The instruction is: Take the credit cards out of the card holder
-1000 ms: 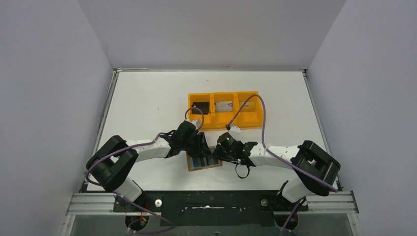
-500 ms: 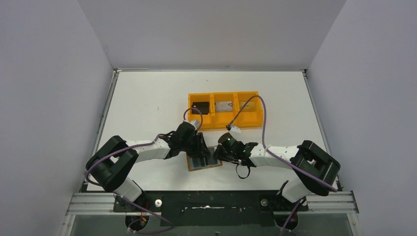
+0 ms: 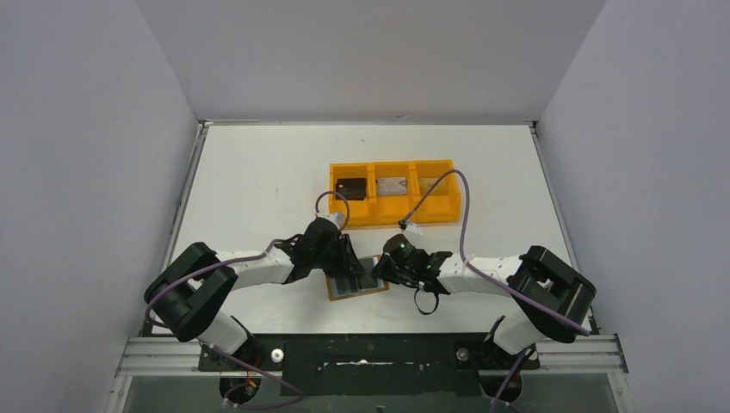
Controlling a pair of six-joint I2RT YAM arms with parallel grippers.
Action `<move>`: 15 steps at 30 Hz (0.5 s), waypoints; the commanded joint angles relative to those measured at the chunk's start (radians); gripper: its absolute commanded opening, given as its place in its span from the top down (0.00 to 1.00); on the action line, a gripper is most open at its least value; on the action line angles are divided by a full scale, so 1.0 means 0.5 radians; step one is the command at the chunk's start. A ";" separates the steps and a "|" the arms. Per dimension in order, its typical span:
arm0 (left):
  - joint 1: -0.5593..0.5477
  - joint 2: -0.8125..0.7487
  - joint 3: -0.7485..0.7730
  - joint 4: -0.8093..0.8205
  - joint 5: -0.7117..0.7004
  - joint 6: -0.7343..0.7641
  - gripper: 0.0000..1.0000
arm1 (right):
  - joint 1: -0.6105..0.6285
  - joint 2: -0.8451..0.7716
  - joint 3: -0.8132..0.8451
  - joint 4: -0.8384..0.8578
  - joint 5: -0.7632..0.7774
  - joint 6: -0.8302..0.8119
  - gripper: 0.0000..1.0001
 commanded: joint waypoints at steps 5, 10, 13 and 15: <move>-0.007 -0.123 -0.045 -0.138 -0.055 0.022 0.71 | 0.021 0.060 -0.014 -0.248 0.017 0.024 0.88; -0.007 -0.130 -0.059 -0.089 -0.014 0.010 0.80 | 0.020 0.070 0.000 -0.255 0.016 0.024 0.88; -0.007 -0.111 -0.072 -0.044 0.028 -0.001 0.85 | 0.021 0.071 0.005 -0.256 0.016 0.021 0.88; -0.004 -0.096 -0.074 -0.024 0.047 -0.007 0.86 | 0.020 0.072 0.006 -0.256 0.015 0.019 0.88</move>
